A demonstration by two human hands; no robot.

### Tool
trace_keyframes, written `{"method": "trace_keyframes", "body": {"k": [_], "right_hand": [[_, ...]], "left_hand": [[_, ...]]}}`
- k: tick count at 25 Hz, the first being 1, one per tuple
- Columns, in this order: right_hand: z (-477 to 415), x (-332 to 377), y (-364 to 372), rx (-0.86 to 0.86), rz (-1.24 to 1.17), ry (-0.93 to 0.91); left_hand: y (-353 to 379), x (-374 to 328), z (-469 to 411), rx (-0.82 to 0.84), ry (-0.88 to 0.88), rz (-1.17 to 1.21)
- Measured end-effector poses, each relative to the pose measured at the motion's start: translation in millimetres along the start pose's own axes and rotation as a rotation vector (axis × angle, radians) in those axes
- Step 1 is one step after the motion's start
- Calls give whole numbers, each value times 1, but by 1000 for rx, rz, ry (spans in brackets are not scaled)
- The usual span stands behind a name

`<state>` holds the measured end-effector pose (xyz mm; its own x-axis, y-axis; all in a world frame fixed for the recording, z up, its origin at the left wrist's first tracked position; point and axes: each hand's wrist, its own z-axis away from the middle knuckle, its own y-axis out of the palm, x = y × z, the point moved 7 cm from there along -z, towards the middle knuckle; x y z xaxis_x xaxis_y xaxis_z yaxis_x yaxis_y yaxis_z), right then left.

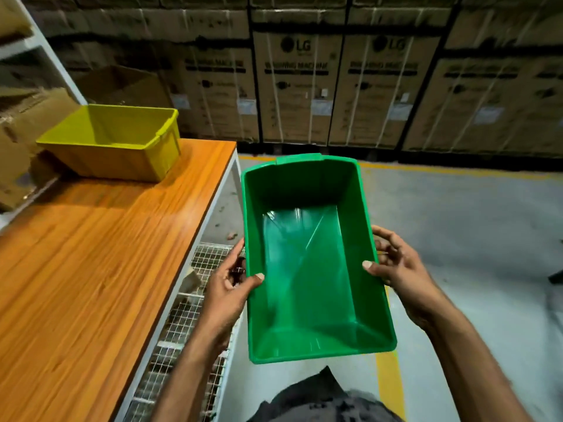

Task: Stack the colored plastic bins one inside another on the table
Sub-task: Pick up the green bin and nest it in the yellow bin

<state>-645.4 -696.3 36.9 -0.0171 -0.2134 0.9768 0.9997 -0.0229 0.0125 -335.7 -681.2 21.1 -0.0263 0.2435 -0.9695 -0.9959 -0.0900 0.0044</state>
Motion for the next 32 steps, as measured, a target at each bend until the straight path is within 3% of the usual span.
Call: {"method": "trace_keyframes", "body": {"k": [4,9,18,24,29,32], "right_hand": [[-72,26,7,10,44,-108],[-199,56,-3,100,92,-211],[-434,176,2,464,123,-305],[-514,247,73,844,-23,-245],[-540,270,162,1024,-121,-118],[-543,284,224,1121,-107,-115]], "left_hand": [[-1,-29,-65,-49,90,-86],[23,-48,-148,-245,185,-76],[83,-138,-276,-579,314,14],[59,-188,-295,-786,332,115],[19,-227,-288,-865,376,106],[-17,-247,-276,-995,416,126]]}}
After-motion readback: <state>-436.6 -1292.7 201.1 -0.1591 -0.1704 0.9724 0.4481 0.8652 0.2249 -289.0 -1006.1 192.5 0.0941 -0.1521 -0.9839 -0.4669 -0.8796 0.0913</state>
